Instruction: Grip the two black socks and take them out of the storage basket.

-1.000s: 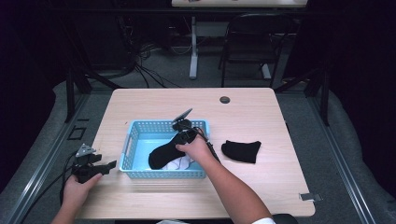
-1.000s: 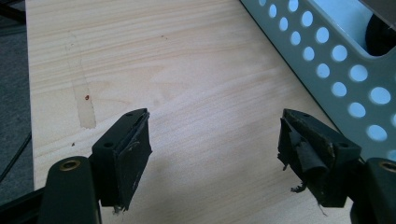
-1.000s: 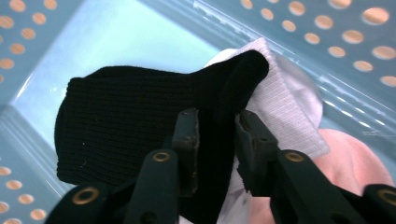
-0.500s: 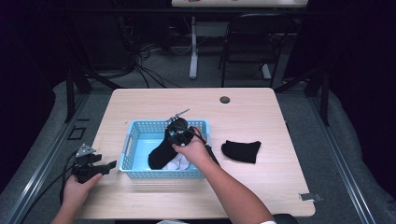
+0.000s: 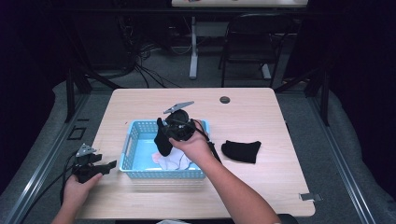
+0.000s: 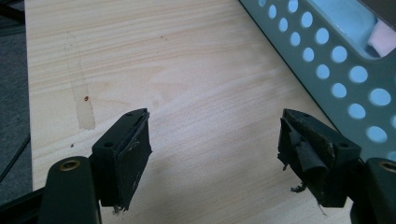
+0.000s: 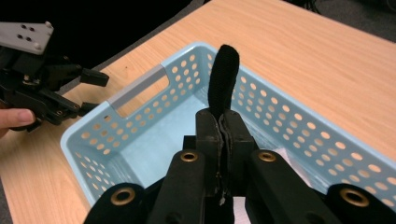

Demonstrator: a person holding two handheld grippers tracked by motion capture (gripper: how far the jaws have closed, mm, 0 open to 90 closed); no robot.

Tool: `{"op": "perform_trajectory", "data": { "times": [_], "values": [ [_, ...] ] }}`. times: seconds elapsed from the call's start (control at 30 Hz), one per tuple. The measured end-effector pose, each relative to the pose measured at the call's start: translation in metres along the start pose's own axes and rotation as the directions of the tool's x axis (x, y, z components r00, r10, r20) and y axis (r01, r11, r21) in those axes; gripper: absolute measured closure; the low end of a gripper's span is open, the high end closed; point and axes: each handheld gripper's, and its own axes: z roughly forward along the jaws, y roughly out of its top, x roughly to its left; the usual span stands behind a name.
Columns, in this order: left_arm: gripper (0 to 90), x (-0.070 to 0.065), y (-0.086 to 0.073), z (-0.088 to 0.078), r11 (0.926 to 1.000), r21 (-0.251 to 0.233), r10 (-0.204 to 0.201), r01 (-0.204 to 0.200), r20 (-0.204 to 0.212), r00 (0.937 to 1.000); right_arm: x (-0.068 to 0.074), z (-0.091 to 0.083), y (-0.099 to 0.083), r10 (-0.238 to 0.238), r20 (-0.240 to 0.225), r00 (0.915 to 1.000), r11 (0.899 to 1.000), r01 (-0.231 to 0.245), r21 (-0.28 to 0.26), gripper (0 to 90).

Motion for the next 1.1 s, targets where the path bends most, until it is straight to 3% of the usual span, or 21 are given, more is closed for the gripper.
{"op": "perform_trajectory", "data": {
  "times": [0.4, 0.6, 0.8, 1.1],
  "values": [
    [25.1, 0.002, -0.001, 0.000, 0.9999, -0.002, -0.012, 0.012, -0.002, 0.9999, 0.003, -0.012, 0.008, -0.006, -0.008, 1.0000, 0.999, 0.005, -0.045, 87.1],
    [25.1, 0.002, -0.001, 0.000, 0.9999, 0.003, -0.014, 0.014, -0.005, 0.9999, 0.000, -0.029, 0.010, 0.002, -0.021, 0.9998, 0.996, -0.004, -0.085, 87.2],
    [25.1, 0.002, -0.002, 0.000, 0.9999, 0.004, -0.015, 0.015, -0.007, 0.9999, -0.014, -0.058, 0.008, 0.033, -0.007, 0.9994, 0.990, -0.033, -0.136, 87.2],
    [25.1, 0.002, -0.003, -0.001, 0.9999, 0.005, -0.010, 0.010, -0.012, 0.9999, -0.043, -0.099, -0.004, 0.077, 0.084, 0.9936, 0.981, -0.060, -0.186, 87.2]
  ]
}}
